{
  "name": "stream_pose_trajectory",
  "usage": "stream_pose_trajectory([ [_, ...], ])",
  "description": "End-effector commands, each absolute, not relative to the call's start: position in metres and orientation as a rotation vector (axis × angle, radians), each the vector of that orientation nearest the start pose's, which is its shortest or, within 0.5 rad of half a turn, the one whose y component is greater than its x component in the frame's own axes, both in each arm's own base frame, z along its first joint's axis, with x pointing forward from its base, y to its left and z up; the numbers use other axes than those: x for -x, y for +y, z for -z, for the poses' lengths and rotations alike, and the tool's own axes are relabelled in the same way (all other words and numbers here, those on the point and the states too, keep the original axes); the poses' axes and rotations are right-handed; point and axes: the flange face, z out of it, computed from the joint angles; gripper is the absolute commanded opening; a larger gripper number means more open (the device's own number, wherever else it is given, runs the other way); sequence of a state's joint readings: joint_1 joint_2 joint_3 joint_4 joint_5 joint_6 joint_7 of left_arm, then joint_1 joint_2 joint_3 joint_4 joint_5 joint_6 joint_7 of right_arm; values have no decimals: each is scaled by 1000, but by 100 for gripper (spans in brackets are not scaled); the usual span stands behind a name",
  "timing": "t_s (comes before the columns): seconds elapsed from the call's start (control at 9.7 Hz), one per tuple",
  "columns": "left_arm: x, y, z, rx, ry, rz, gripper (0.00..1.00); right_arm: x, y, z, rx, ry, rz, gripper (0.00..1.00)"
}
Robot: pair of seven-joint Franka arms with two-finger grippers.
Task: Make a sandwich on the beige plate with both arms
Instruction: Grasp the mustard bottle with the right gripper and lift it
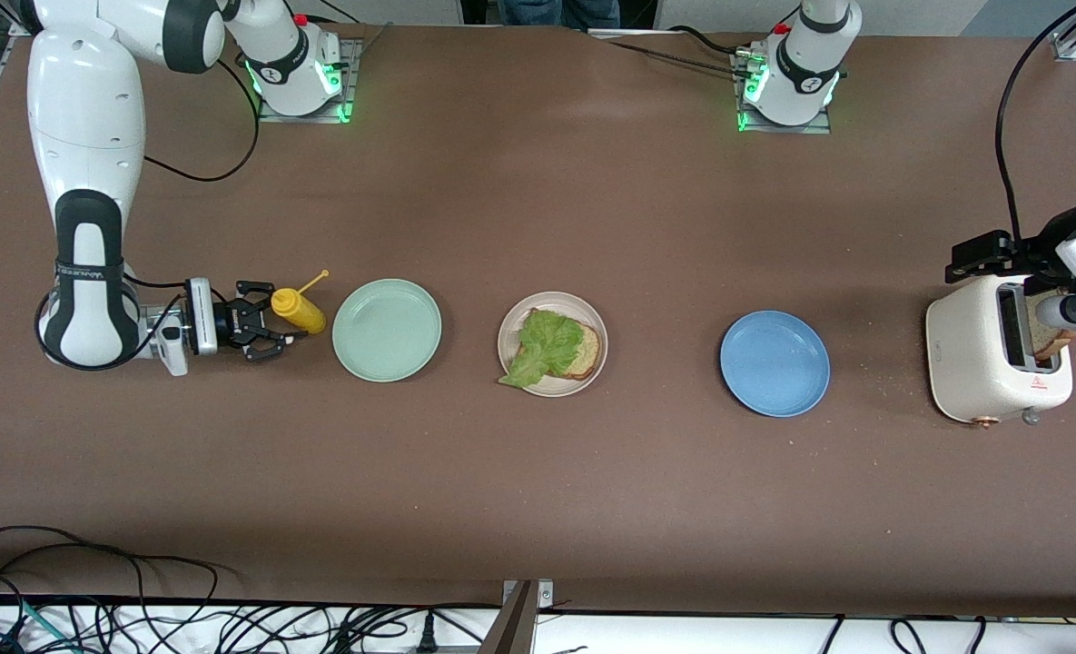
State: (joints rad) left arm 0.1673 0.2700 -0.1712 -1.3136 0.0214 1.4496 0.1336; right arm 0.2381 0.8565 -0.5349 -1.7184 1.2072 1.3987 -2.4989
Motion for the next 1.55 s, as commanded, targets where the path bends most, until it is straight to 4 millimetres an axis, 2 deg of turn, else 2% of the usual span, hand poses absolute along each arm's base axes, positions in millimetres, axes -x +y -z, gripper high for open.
stream_pose_trajectory([
  [0.0,-619,13,-577,3180,237,-211,100,-581,-41,-130,1365,-1507,712,26],
  [0.21,-620,13,-576,3180,237,-214,100,-583,-43,-135,1361,-1485,734,16],
  [0.31,-620,13,-575,3181,237,-216,100,-588,-45,-146,1374,-1455,731,11],
  [0.62,-620,13,-574,3180,237,-218,100,-621,-40,-201,1503,-1369,608,0],
  [0.83,-620,13,-574,3180,237,-218,100,-650,-26,-237,1620,-1338,445,0],
  [0.93,-620,13,-574,3181,237,-221,100,-667,-10,-262,1698,-1302,371,0],
  [1.13,-620,13,-571,3179,235,-228,100,-696,39,-320,1883,-1328,187,0],
  [1.24,-620,13,-572,3179,237,-226,100,-699,58,-326,1960,-1340,114,0],
  [1.44,-621,13,-570,3179,237,-231,100,-700,123,-343,2139,-1483,-76,0],
])
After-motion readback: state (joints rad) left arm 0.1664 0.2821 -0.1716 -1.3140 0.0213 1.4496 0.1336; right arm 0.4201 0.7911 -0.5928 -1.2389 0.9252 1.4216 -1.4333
